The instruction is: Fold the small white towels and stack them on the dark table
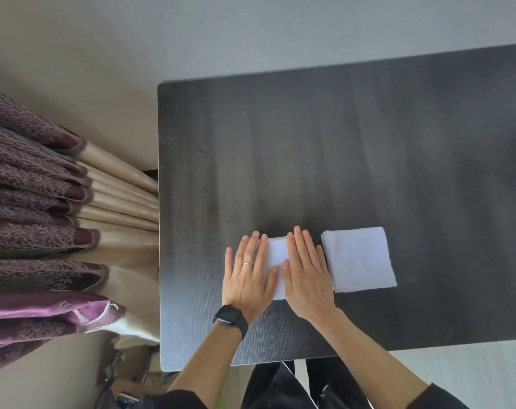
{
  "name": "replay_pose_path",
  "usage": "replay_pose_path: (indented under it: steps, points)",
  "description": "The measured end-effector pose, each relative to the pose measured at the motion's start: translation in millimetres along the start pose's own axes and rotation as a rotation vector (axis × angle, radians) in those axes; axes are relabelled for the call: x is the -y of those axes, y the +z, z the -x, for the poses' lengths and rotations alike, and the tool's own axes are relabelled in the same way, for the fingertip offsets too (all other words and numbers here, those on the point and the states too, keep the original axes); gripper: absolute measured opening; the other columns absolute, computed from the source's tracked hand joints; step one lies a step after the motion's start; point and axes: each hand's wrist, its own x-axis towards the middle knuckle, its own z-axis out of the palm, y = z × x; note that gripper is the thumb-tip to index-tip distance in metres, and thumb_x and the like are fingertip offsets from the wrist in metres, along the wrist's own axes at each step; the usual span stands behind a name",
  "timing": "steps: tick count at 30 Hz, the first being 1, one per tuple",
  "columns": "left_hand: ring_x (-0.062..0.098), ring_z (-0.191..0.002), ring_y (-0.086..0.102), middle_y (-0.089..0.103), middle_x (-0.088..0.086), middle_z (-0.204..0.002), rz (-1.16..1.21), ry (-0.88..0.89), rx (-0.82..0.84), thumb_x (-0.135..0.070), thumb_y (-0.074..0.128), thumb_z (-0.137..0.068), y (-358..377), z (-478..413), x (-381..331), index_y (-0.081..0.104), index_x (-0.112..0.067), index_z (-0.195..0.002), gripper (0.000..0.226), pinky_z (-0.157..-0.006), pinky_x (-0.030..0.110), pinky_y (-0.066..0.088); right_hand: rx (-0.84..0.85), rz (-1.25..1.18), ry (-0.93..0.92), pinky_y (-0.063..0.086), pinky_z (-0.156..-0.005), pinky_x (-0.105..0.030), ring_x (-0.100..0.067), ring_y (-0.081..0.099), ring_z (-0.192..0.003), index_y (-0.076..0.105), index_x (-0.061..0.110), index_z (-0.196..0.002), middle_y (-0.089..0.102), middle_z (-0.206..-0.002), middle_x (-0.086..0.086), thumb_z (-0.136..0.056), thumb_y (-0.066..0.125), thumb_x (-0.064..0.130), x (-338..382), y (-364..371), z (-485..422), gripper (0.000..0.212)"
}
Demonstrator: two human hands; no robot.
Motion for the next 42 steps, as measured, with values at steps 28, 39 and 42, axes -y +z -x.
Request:
replay_pose_path:
  steps: [28,39,42]
  points:
    - [0.031,-0.147,0.026,0.029,0.004,-0.159,-0.051,0.063,0.092,-0.036,0.059,-0.088,-53.3,12.2,-84.9,0.026,-0.028,-0.153,0.073,-0.118,0.053,0.024,-0.293,-0.289,0.175,0.043,-0.110,-0.039,-0.013,0.035,-0.143,0.057,0.024,-0.137,0.047,-0.149,0.008,-0.097,0.036,0.037,-71.3,-108.9,110.8,0.047]
    - [0.017,-0.149,0.016,0.032,-0.009,-0.157,0.113,0.754,0.139,-0.041,0.050,-0.093,-47.5,95.4,-447.3,0.034,-0.038,-0.149,0.059,-0.121,0.041,0.014,-0.783,-0.098,0.646,0.047,-0.104,-0.044,-0.022,0.049,-0.132,0.071,0.025,-0.119,0.063,-0.131,0.003,-0.095,0.045,0.041,-272.0,-249.7,368.6,0.039]
    - [0.018,-0.147,0.021,0.037,-0.007,-0.155,0.171,0.944,0.129,-0.040,0.050,-0.094,-43.5,145.0,-560.3,0.037,-0.037,-0.148,0.056,-0.121,0.039,0.016,-0.913,-0.020,0.792,0.045,-0.104,-0.042,-0.018,0.043,-0.136,0.069,0.030,-0.122,0.060,-0.135,0.008,-0.095,0.048,0.043,-323.9,-283.9,465.1,0.037]
